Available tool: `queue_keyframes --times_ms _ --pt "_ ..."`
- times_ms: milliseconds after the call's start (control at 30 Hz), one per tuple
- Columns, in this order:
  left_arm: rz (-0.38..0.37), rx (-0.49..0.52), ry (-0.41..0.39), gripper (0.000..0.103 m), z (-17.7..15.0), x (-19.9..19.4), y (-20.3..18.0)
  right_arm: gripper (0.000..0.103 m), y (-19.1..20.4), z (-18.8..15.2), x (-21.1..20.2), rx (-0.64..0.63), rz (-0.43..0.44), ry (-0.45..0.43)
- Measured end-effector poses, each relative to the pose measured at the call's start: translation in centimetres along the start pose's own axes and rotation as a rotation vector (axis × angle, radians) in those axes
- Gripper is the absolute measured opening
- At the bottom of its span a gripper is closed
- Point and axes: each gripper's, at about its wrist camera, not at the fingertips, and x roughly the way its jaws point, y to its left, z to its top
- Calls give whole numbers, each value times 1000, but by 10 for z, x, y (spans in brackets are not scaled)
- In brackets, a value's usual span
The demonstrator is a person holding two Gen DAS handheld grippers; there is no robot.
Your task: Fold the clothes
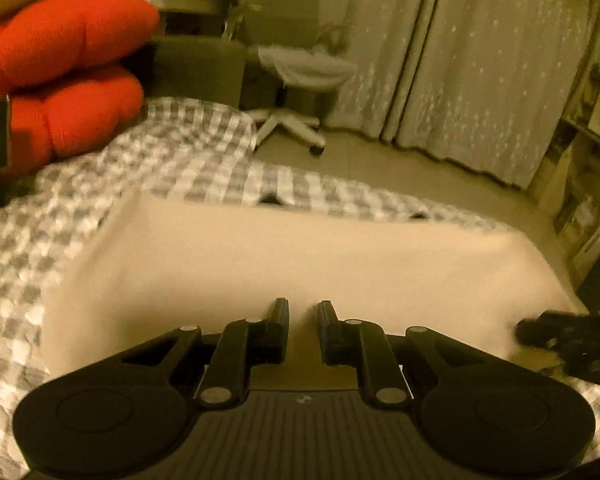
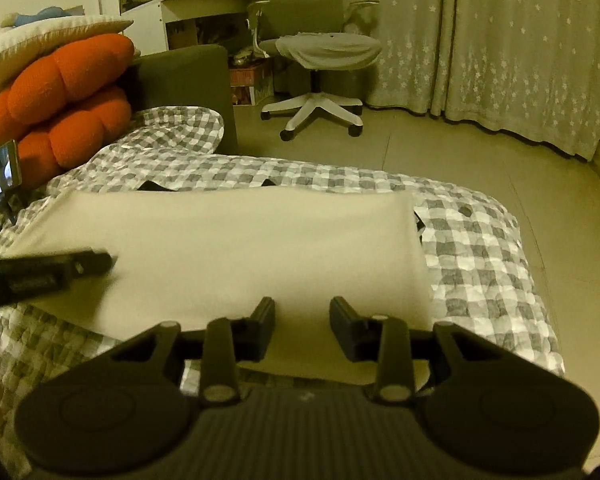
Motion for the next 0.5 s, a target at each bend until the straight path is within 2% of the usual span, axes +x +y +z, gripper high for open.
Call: queue_keyframes --times_ms 233,500 --pt "-14 -16 -17 14 0 2 6 32 1 1 -3 -20 25 -24" --pt "-9 -12 -20 14 0 3 5 32 3 0 8 -15 -12 3"
